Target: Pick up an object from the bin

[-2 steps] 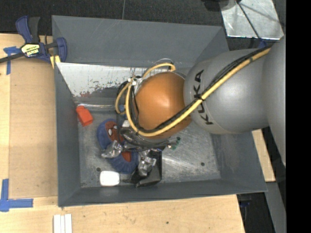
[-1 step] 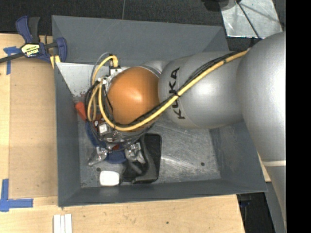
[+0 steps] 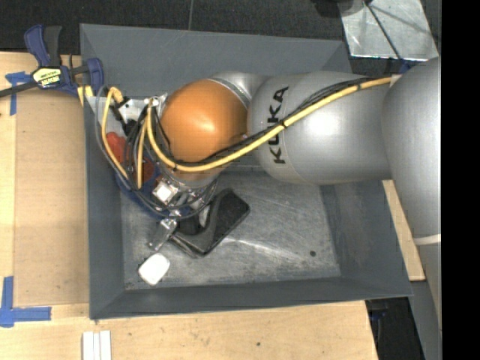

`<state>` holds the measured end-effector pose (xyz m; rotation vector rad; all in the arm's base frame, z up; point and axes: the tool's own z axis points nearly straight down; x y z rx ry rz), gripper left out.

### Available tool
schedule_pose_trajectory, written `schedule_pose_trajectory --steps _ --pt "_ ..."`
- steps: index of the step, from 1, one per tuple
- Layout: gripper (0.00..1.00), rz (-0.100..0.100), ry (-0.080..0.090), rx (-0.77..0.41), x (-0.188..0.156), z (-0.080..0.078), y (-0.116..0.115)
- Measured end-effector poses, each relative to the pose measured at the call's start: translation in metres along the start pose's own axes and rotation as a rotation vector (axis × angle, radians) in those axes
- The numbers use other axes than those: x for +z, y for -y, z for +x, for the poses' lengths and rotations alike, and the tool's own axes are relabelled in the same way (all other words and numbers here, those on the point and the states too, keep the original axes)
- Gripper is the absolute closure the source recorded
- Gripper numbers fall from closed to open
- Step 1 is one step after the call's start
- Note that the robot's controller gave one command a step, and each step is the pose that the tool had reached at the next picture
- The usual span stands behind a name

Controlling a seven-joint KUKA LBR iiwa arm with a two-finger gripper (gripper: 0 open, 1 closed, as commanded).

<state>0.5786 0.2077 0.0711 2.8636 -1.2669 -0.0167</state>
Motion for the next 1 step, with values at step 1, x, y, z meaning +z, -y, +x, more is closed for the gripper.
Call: schedule_pose_trajectory --steps 1 --pt "1.00 0.011 -0.005 0.001 -0.0038 0.0023 0.0028"
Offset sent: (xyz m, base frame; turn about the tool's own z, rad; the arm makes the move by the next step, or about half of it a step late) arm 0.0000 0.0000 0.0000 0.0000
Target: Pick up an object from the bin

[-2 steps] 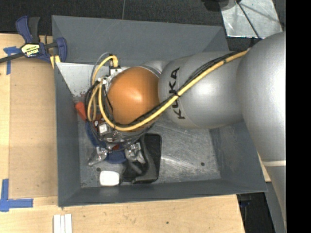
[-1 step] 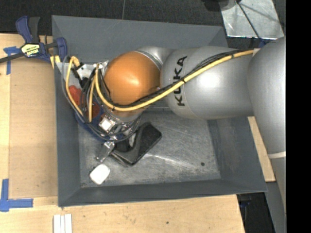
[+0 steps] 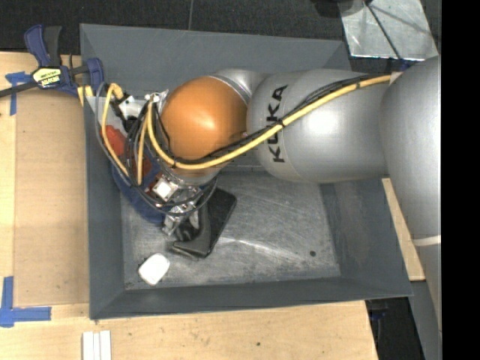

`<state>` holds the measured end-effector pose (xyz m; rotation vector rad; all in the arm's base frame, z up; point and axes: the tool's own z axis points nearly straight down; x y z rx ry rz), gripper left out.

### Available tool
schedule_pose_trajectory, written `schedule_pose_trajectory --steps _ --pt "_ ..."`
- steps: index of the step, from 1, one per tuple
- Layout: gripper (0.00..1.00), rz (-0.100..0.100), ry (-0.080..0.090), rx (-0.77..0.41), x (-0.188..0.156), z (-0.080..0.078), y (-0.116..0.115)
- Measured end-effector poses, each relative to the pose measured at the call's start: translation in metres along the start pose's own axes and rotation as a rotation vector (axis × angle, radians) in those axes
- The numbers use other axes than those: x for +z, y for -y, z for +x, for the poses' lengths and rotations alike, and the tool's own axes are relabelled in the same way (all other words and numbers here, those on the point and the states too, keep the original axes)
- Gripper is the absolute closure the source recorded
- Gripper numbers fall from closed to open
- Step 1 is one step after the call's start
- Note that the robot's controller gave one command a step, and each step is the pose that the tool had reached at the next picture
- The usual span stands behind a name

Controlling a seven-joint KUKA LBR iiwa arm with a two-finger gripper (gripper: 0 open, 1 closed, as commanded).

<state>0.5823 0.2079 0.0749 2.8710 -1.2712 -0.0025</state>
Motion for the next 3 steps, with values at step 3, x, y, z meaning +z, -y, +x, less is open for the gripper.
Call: schedule_pose_trajectory --steps 3 --pt "1.00 0.009 -0.001 0.012 -0.114 0.000 0.002"
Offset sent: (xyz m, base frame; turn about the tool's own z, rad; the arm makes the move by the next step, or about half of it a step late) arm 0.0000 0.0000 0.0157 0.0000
